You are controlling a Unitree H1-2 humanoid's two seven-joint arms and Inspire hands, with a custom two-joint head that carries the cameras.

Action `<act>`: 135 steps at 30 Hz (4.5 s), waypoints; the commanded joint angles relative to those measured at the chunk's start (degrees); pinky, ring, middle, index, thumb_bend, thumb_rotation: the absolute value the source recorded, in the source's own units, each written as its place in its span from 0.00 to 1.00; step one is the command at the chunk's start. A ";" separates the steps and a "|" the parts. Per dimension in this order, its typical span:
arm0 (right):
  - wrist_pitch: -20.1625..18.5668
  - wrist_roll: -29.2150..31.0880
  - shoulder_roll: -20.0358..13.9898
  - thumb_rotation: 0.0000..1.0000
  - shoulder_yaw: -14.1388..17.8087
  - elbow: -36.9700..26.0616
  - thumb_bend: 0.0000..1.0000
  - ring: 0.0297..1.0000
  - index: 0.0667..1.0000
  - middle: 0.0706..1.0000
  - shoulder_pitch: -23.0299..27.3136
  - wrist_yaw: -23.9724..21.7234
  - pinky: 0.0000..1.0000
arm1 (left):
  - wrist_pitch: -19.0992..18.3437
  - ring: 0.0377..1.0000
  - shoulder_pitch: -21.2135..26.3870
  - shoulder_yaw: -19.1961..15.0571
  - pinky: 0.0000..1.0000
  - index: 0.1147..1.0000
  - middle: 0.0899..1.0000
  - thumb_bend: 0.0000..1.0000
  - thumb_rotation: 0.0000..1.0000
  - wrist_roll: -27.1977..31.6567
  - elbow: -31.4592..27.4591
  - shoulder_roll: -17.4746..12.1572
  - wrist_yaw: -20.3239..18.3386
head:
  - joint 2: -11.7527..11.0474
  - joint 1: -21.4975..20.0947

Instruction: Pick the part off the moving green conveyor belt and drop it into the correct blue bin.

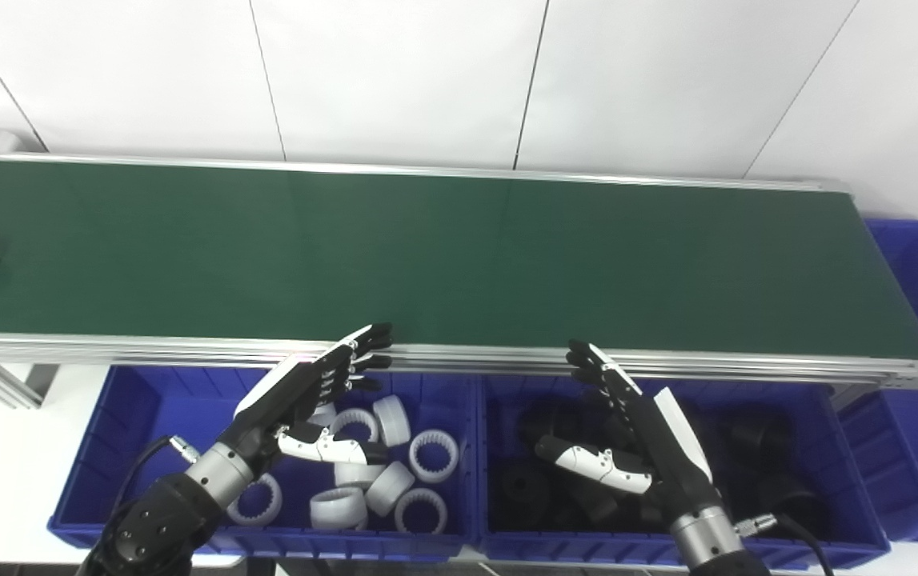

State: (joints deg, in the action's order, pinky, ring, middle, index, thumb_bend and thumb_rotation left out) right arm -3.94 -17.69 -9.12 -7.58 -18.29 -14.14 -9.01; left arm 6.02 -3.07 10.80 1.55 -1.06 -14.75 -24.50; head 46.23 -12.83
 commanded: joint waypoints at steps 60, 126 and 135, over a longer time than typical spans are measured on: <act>9.26 3.81 -3.68 0.18 1.56 4.55 0.66 0.85 0.91 0.88 -1.85 2.24 0.78 | 12.68 0.90 1.01 4.14 0.82 0.95 0.95 0.94 0.29 -6.48 12.10 5.25 5.27 | -19.63 18.58; 14.58 4.42 -2.96 0.14 1.44 12.86 0.70 0.84 0.90 0.87 1.82 3.93 0.77 | -1.12 0.94 17.93 -4.16 0.88 0.94 0.98 0.84 0.62 -41.26 5.55 5.88 29.42 | -23.79 19.77; 14.76 4.43 -3.06 0.13 1.46 13.18 0.70 0.83 0.89 0.87 1.93 4.01 0.76 | -6.93 1.00 22.03 -1.76 0.99 0.97 1.00 0.84 0.63 -49.03 12.53 3.86 33.53 | -24.08 19.78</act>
State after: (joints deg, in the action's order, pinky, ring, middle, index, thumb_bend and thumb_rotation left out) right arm 7.71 -13.35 -12.02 -6.29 -4.33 -12.64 -5.72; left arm -0.03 16.15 8.92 -45.96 11.62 -9.46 6.31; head 22.15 6.86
